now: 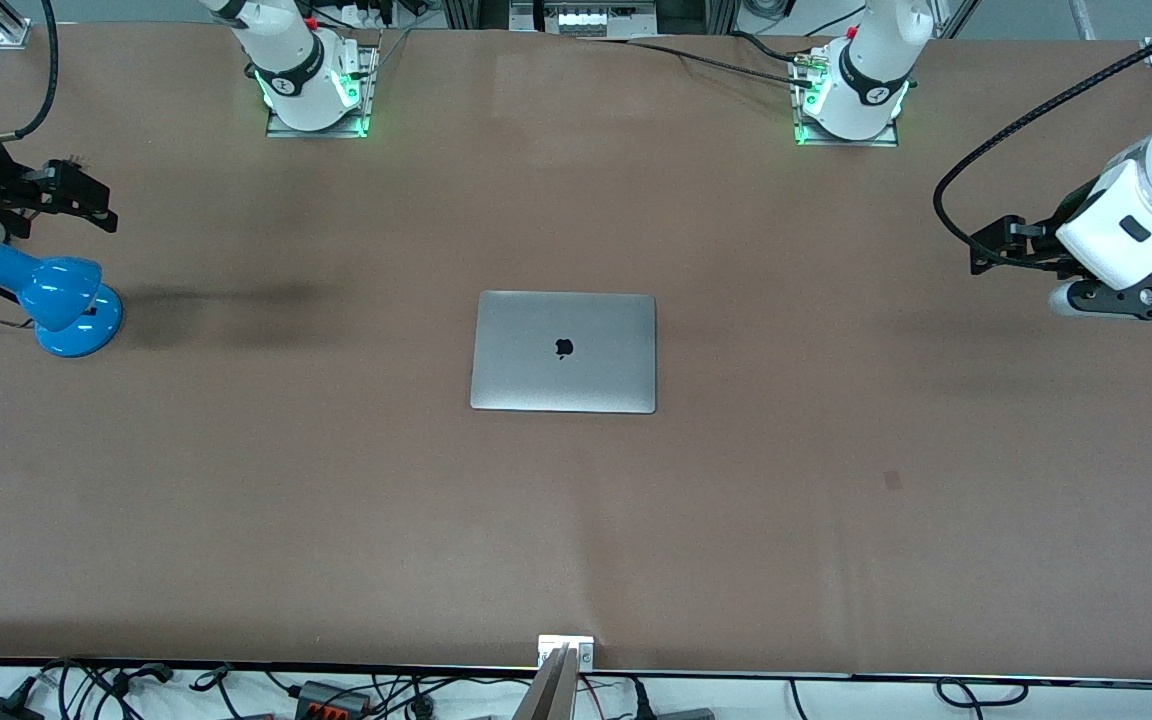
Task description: Close laptop with both arms from behind
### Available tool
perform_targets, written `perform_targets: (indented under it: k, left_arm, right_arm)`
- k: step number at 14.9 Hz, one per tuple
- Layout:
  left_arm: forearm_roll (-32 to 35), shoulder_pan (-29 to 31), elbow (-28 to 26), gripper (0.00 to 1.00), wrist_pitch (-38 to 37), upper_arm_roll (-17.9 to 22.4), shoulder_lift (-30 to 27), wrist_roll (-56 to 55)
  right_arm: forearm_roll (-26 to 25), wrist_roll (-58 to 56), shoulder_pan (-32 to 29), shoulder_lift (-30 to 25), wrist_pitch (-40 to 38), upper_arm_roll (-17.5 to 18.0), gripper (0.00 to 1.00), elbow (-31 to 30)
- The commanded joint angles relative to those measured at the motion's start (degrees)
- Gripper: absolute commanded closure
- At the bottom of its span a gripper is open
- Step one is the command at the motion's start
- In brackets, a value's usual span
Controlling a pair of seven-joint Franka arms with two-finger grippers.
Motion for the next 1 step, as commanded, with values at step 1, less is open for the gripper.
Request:
perform_targets:
  k: [1]
  left_arm:
    - [-6.3, 0.1, 14.1, 0.00, -9.0, 2.0, 7.6, -3.9]
  right_arm:
    - [2.2, -0.4, -0.6, 2.8, -1.1, 1.0, 0.00, 3.0]
